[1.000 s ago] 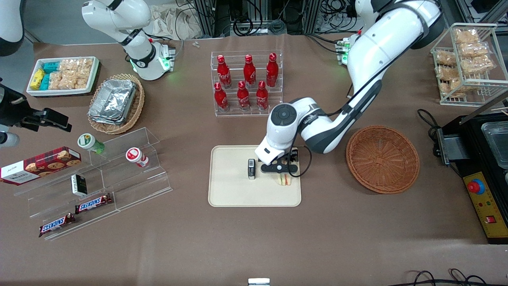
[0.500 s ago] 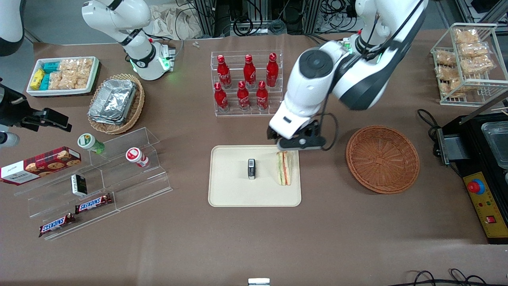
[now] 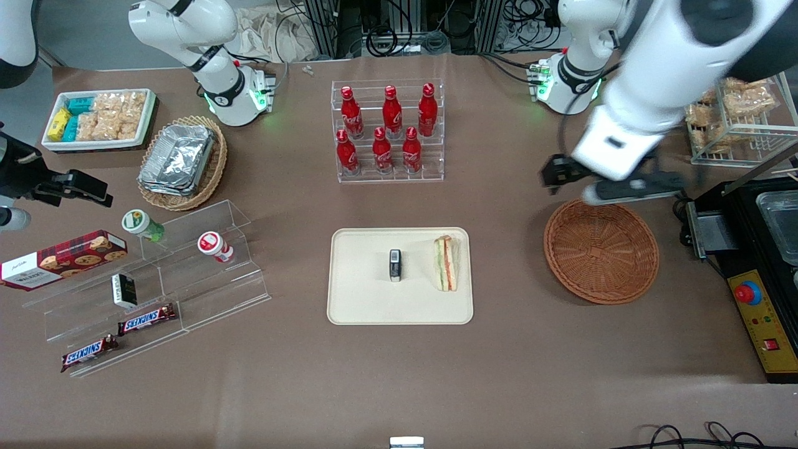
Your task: Place sandwich from basket to tray
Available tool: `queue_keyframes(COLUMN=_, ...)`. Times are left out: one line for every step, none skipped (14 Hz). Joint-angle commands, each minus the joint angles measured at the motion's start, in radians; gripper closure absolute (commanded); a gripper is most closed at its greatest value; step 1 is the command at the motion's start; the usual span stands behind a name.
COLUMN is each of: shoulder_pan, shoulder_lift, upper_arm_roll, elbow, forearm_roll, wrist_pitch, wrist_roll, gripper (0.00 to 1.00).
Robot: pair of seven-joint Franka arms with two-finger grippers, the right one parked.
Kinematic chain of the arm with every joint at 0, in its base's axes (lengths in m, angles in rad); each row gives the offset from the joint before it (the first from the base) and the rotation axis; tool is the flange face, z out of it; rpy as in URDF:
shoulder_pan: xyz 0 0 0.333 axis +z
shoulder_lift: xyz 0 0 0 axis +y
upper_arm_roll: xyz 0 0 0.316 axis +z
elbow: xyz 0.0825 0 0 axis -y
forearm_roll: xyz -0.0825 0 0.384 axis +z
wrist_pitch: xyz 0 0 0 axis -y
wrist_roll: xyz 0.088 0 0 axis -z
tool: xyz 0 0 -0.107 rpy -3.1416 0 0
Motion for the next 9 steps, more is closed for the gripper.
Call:
queue_keyframes(shoulder_pan=-0.015, shoulder_lift=-0.074, upper_arm_roll=0.127, elbow=-0.024, forearm_roll=-0.032, wrist_pitch=-0.033, wrist_roll=0.091, gripper=0.0)
queue_keyframes(shoulder_pan=-0.015, shoulder_lift=-0.077, upper_arm_roll=0.167, elbow=-0.021, forearm_roll=-0.04, wrist_pitch=-0.037, wrist_roll=0.137, gripper=0.0)
queue_keyframes(shoulder_pan=-0.015, shoulder_lift=-0.08, upper_arm_roll=0.203, elbow=-0.016, forearm_roll=-0.058, wrist_pitch=-0.042, wrist_roll=0.176, gripper=0.0)
queue_keyframes(shoulder_pan=-0.014, shoulder_lift=-0.073, upper_arm_roll=0.217, elbow=0.002, forearm_roll=-0.075, wrist_pitch=-0.041, wrist_roll=0.187, gripper=0.0)
queue_keyframes(shoulder_pan=-0.011, shoulder_lift=-0.056, upper_arm_roll=0.22, elbow=0.029, forearm_roll=-0.081, wrist_pitch=-0.044, wrist_roll=0.19, gripper=0.0)
queue_keyframes(shoulder_pan=-0.012, shoulder_lift=-0.042, upper_arm_roll=0.217, elbow=0.051, forearm_roll=-0.078, wrist_pitch=-0.042, wrist_roll=0.184, gripper=0.0)
queue_keyframes(shoulder_pan=-0.014, shoulder_lift=-0.031, upper_arm_roll=0.215, elbow=0.071, forearm_roll=-0.077, wrist_pitch=-0.045, wrist_roll=0.182, gripper=0.0)
queue_keyframes(shoulder_pan=-0.014, shoulder_lift=-0.031, upper_arm_roll=0.214, elbow=0.079, forearm_roll=-0.081, wrist_pitch=-0.057, wrist_roll=0.184, gripper=0.0)
queue_keyframes(shoulder_pan=-0.014, shoulder_lift=-0.031, upper_arm_roll=0.212, elbow=0.082, forearm_roll=-0.083, wrist_pitch=-0.076, wrist_roll=0.185, gripper=0.0)
